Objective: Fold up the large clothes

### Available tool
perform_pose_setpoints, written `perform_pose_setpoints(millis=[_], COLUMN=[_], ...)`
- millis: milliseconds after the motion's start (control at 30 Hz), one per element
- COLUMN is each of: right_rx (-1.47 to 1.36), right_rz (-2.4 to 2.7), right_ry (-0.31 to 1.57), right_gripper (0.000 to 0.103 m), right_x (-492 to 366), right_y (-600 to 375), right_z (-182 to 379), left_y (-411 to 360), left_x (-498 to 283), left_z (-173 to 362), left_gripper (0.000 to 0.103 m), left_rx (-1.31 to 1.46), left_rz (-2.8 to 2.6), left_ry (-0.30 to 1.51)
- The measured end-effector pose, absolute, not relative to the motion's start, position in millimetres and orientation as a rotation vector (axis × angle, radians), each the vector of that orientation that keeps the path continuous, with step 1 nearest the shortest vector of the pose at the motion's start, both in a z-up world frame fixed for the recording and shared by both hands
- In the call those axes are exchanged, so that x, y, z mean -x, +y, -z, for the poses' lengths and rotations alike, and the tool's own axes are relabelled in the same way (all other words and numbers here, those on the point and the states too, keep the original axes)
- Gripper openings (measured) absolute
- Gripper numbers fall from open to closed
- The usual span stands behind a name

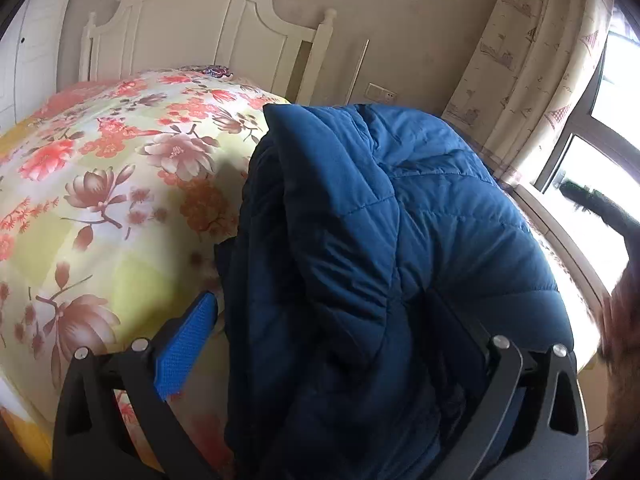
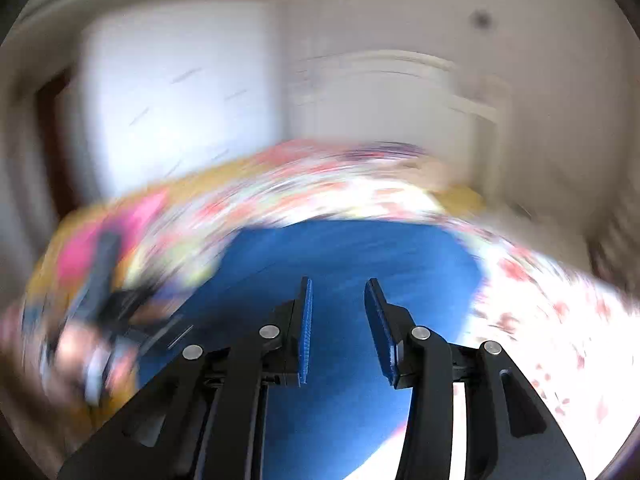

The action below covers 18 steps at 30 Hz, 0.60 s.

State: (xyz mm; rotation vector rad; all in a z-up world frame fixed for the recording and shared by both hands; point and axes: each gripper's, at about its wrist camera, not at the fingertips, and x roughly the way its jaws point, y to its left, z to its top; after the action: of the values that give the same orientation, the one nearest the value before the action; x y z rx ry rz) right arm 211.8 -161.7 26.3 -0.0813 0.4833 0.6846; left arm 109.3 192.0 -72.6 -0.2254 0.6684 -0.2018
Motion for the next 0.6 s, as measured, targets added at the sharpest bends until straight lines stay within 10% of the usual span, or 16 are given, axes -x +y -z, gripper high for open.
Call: perform_pose_setpoints(millis=[333, 600], right_rx=[0.243, 0.251], right_rz=[-0.586, -0.581], right_ry=[0.774, 0.759], right_gripper=[0.039, 0.04], right_x=[-325, -320], right_y=[-93, -94], right_z=[44, 45], left_y=[199, 171], left_x=[-112, -122], left_z=[69, -49], left_gripper=[0.101, 0.101], left_rx=[0.249, 0.065], left_rz=[0.183, 0.243], left_ry=[0.73, 0.575])
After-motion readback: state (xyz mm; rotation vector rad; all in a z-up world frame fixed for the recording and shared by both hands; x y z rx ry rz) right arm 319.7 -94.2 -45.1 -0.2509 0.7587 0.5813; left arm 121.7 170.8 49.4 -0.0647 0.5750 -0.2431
